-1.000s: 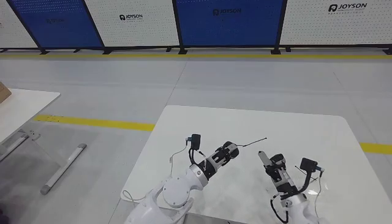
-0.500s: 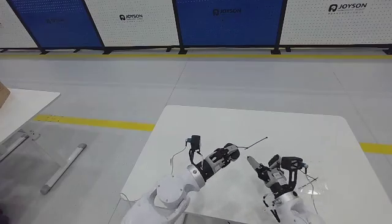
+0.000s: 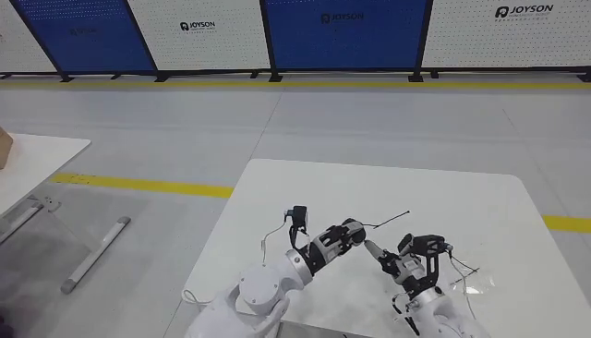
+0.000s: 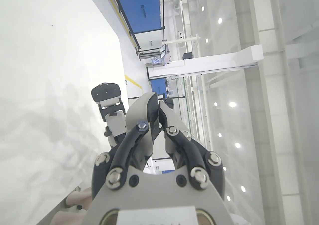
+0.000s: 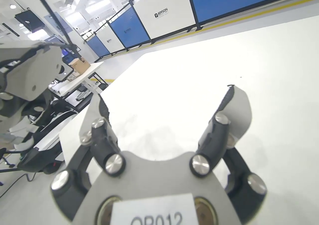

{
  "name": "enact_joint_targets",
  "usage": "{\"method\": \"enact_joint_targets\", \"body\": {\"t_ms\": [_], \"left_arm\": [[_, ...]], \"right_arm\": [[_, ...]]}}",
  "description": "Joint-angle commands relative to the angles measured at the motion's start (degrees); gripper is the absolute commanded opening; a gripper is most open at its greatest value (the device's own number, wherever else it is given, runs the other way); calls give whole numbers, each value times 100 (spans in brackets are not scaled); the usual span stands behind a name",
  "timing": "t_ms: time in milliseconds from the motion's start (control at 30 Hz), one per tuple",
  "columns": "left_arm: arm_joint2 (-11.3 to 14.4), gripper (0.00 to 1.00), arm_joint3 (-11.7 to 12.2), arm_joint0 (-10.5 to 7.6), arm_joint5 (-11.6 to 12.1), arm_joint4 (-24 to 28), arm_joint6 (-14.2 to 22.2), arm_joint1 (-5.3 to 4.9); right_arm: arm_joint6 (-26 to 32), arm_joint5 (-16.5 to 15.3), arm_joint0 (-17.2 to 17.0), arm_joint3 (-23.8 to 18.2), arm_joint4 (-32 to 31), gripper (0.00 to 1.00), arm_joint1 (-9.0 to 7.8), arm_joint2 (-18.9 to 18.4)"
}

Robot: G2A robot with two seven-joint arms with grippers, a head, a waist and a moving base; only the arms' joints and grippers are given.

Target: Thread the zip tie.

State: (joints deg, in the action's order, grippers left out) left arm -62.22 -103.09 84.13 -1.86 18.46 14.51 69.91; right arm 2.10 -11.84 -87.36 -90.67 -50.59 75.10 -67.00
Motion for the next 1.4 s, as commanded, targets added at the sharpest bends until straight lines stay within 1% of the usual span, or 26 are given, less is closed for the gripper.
{"method": "enact_joint_targets", "body": {"t_ms": [0, 100, 133, 200, 233, 267, 333, 367, 400, 500, 533, 600, 667, 700, 800, 833, 900, 967, 1000, 1067, 1300, 1367], "left_arm": [[13, 0, 7, 2, 7, -3, -24, 3], [62, 0, 20, -12, 13, -40, -71, 10], [79, 0, 21, -18, 14, -56, -88, 12], [94, 0, 27, -26, 17, -80, -112, 14], [102, 0, 30, -28, 19, -89, -124, 15], [109, 0, 35, -30, 19, -94, -130, 16], [134, 0, 46, -38, 16, -114, -146, 20], [157, 0, 53, -45, 12, -131, -154, 23], [173, 0, 59, -50, 9, -141, -156, 25], [214, 0, 94, -68, 1, -166, -156, 29], [223, 0, 104, -74, -1, -172, -156, 31], [237, 0, 124, -84, -3, -200, -154, 31], [241, 0, 135, -81, 6, -212, -159, 30], [241, 0, 141, -77, 12, -209, -157, 30], [239, 0, 153, -71, 14, -206, -159, 28], [240, 0, 155, -71, 14, -207, -161, 28], [245, 0, 160, -69, 13, -215, -164, 28], [257, 0, 165, -67, 7, -228, -163, 28], [263, 0, 167, -67, 2, -230, -159, 28], [280, 0, 167, -68, -3, -237, -155, 29], [315, 0, 167, -79, -20, -286, -164, 30], [322, 0, 169, -81, -22, -306, -170, 30]], "right_arm": [[-45, -3, -13, -21, 50, 100, 3, -2], [-346, -80, -85, -86, 48, 100, 6, -4], [-426, -57, -103, -108, 14, 100, 6, -12], [-480, -15, -124, -131, -35, 44, 9, 9], [-468, 5, -121, -141, -50, 46, 11, 26], [-441, 11, -114, -142, -67, 45, 12, 43], [-392, 17, -96, -140, -83, 40, 15, 70], [-372, 13, -82, -136, -98, 39, 16, 89], [-351, 1, -71, -130, -106, 33, 17, 102], [-329, -69, -41, -125, -87, 33, 20, 132], [-328, -119, -39, -129, -62, 35, 19, 136], [-314, -271, -41, -131, 24, 32, 12, 118], [-318, -331, -48, -140, 28, 34, 4, 90], [-327, -364, -56, -150, 13, 33, -1, 83], [-344, -402, -73, -170, -13, 33, -7, 76], [-358, -414, -78, -175, -17, 31, -9, 75], [-403, -435, -90, -185, -22, 32, -11, 70], [-433, -458, -106, -196, -34, 29, -15, 62], [-426, -476, -111, -203, -37, 29, -17, 64], [-382, -537, -113, -211, -16, 33, -23, 59], [-363, -581, -124, -252, -27, 33, -35, 52], [-393, -593, -132, -272, -38, 31, -37, 55]]}}
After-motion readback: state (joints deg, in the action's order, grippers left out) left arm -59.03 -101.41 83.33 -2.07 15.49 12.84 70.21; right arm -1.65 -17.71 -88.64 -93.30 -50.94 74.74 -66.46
